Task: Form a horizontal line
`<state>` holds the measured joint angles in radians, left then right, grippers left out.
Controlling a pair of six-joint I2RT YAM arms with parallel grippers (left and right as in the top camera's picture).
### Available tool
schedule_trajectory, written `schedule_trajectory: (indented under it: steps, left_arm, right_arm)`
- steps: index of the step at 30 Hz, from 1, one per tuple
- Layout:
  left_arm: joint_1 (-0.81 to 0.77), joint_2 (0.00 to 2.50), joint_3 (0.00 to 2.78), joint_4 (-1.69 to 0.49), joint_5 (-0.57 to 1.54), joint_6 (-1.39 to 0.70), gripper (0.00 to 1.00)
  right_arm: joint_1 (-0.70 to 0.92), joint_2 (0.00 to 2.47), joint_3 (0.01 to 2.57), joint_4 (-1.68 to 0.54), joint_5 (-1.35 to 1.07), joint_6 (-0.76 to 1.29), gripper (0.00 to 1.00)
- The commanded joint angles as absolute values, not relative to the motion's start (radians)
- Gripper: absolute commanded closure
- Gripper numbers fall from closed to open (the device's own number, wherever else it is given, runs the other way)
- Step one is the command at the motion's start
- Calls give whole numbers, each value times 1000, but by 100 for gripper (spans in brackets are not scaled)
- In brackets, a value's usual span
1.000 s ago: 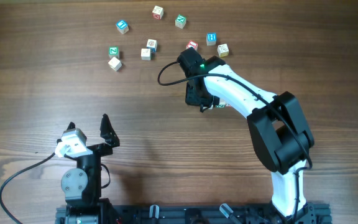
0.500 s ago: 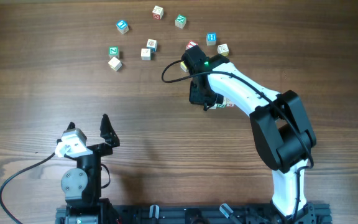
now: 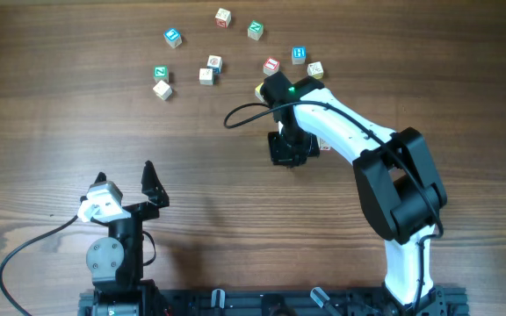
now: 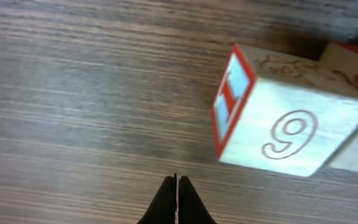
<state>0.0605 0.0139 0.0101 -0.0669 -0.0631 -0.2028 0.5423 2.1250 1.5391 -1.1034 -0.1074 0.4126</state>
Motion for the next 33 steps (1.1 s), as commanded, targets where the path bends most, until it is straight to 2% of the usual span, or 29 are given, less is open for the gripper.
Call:
schedule_trajectory:
  steps: [1,7,21,24,26,29,31,33]
  left_arm:
    - [57,7,6,-65,-76,-187,0]
    - [57,7,6,-65,-76,-187,0]
    - [57,7,6,-65,-76,-187,0]
    - [57,7,6,-65,-77,-187,0]
    - [57,7,6,-65,-76,-187,0]
    - [57,7,6,-65,-76,-187,0]
    - [57,7,6,-65,-77,-187,0]
    - [57,7,6,-65,-77,-187,0]
  right_arm:
    - [542,2138,1530,-1104,-33,397,95]
    - [542,2138,1530,-1101,72,430,94]
    - [542,2138,1530,-1075,89,426,94]
    - [542,2138,1530,-1088,22,384,96]
    - [542,2138,1530,-1086,-131,309,96]
    - [545,2138,1530,-1019,-197,318,96]
    - [546,2138,1530,-959,-179,327,96]
    - [546,2138,1530,-929,-46,401,96]
